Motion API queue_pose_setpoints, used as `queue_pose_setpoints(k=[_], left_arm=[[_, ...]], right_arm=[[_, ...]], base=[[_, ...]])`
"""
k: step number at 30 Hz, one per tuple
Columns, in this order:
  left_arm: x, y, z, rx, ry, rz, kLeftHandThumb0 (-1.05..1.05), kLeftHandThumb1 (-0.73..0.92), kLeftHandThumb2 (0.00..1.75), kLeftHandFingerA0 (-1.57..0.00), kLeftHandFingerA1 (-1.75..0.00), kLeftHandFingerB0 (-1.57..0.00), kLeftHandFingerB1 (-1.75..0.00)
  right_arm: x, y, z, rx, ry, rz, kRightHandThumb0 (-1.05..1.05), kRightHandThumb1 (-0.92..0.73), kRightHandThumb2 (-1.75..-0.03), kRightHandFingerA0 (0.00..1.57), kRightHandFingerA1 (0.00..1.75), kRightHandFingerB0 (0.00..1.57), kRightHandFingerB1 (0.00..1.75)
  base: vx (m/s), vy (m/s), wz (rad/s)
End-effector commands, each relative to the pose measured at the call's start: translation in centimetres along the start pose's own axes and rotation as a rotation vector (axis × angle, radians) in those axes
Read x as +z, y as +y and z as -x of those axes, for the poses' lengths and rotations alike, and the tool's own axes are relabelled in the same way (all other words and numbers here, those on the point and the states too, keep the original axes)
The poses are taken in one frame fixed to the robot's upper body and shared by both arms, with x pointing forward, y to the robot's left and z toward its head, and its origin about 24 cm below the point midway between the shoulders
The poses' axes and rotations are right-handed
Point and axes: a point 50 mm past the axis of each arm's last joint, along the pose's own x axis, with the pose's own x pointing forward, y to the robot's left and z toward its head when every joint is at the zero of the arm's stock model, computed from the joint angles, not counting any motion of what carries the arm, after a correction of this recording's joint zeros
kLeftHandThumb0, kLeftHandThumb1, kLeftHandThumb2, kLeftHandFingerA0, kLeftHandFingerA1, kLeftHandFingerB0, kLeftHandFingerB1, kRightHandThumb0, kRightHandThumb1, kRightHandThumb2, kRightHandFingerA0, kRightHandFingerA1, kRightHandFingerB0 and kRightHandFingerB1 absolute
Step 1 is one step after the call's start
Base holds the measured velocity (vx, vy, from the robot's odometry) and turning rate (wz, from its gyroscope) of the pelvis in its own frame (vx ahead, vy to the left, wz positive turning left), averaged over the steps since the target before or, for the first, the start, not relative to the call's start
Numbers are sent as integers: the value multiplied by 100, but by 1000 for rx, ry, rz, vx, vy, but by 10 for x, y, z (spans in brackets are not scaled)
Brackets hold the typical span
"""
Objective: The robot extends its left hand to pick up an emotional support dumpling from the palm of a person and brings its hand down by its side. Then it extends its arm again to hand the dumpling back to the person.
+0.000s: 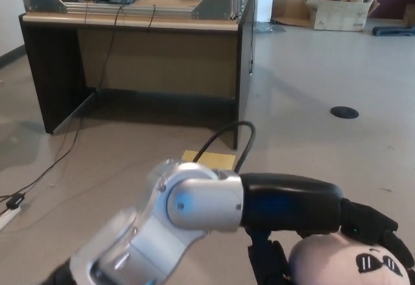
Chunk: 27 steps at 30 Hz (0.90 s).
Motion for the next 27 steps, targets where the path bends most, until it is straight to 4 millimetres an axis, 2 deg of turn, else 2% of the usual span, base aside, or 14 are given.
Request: queue_pose_setpoints(k=[1, 10, 11, 16, 17, 18, 19, 20, 21, 22, 23, 26, 27], left_arm=[[1, -1, 1, 175, -57, -37, -39, 30, 59, -117, -77, -59, -45], [-4, -2, 5, 223, -45, -18, -39, 31, 59, -116, -74, -59, -44], [-6, -2, 6, 241, -53, 24, -30, 28, 53, -118, -71, -67, -44], [-14, 0, 14, 370, -62, 197, -14, 18, 46, -123, -66, -79, -44], [-17, 1, 16, 409, -84, 268, -3, 15, 44, -124, -68, -83, -46], [-22, 3, 20, 471, -89, 324, -8, 70, 76, -110, -115, -95, -77], [-24, 4, 22, 496, -90, 346, -8, 70, 76, -110, -115, -95, -77], [-25, 4, 24, 506, -86, 367, -8, 72, 73, -108, -115, -94, -77], [-27, 5, 25, 519, -81, 392, -8, 72, 73, -108, -115, -94, -77], [-34, 11, 33, 594, -86, 509, -6, 72, 72, -108, -112, -93, -76], [-37, 15, 39, 629, -87, 549, -7, 73, 74, -107, -112, -91, -77], [-42, 29, 51, 704, -78, 582, -8, 77, 68, -109, -112, -93, -74], [-43, 39, 60, 750, -77, 595, -5, 77, 71, -107, -113, -93, -76]], right_arm=[[-3, -10, -2, -18, 34, 45, -58, -78, -65, 49, 45, 26, 33], [0, -9, -4, -21, 31, 42, -58, -78, -65, 49, 45, 26, 33], [-1, -9, -4, -20, 31, 43, -58, -78, -65, 49, 45, 26, 33], [0, -8, -4, -18, 29, 42, -58, -78, -65, 49, 45, 26, 33], [0, -7, -4, -17, 28, 41, -58, -78, -65, 49, 45, 26, 33], [1, -2, 6, 8, -98, -102, -12, -53, -91, 64, 79, 20, 55], [2, -1, 11, 9, -156, -156, -12, -53, -91, 64, 79, 20, 55], [-3, 0, 8, -42, -79, -219, -45, -60, -59, 83, 69, 37, 34], [-9, 1, 5, -98, 19, -300, -45, -60, -59, 83, 69, 37, 34], [-11, 4, 5, -109, 59, -350, -38, -62, -60, 81, 56, 37, 33], [-13, 4, 5, -111, 67, -347, -35, -62, -59, 83, 50, 39, 34], [-13, 4, 6, -111, 61, -349, -33, -62, -59, 88, 56, 39, 34], [-14, 3, 6, -113, 64, -351, -35, -62, -59, 77, 49, 38, 33]], base=[[0, 0, 0], [0, 0, 0], [0, 0, 0], [0, 0, 0], [0, 0, 0], [0, 0, 0], [0, 0, 0], [0, 0, 0], [0, 0, 0], [0, 0, 0], [0, 0, 0], [0, 0, 0], [0, 0, 0]])
